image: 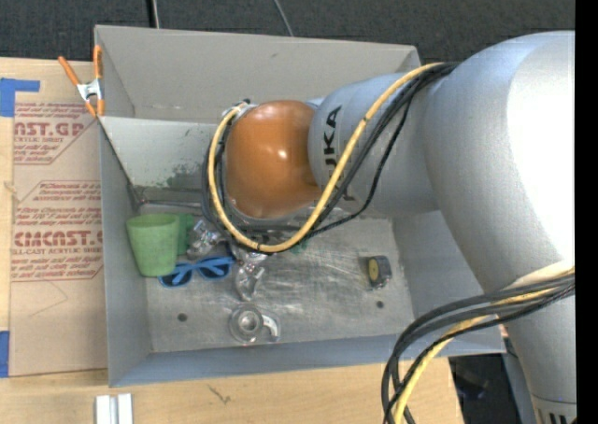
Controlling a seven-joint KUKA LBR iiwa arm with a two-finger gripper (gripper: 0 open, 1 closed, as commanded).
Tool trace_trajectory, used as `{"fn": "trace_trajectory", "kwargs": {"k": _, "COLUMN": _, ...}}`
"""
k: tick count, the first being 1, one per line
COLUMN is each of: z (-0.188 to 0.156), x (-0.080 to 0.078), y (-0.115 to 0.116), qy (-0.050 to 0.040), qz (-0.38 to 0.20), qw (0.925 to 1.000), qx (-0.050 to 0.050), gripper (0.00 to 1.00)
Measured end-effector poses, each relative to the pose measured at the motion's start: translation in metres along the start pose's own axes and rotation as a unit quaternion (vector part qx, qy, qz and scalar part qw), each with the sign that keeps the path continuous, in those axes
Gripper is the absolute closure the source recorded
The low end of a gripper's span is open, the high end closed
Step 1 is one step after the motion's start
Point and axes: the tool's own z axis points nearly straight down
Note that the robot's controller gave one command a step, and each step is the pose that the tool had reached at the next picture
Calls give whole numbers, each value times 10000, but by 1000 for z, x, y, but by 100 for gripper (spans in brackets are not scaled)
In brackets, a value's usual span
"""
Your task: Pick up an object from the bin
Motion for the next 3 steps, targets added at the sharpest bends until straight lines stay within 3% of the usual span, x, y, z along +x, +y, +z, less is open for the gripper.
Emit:
{"fn": "trace_trajectory", "kwargs": {"k": 1, "z": -3, "x": -2, "y": -1, "qy": -23, "qz": 14, "qw": 10000, "qx": 3, "gripper": 100}}
{"fn": "trace_trajectory", "kwargs": {"k": 2, "z": -107, "x": -16, "y": -2, "qy": -17, "qz": -343, "qw": 9994, "qx": 14, "gripper": 100}}
{"fn": "trace_trajectory", "kwargs": {"k": 3, "z": -195, "x": -41, "y": 20, "qy": -24, "qz": -383, "qw": 9993, "qx": 12, "gripper": 100}}
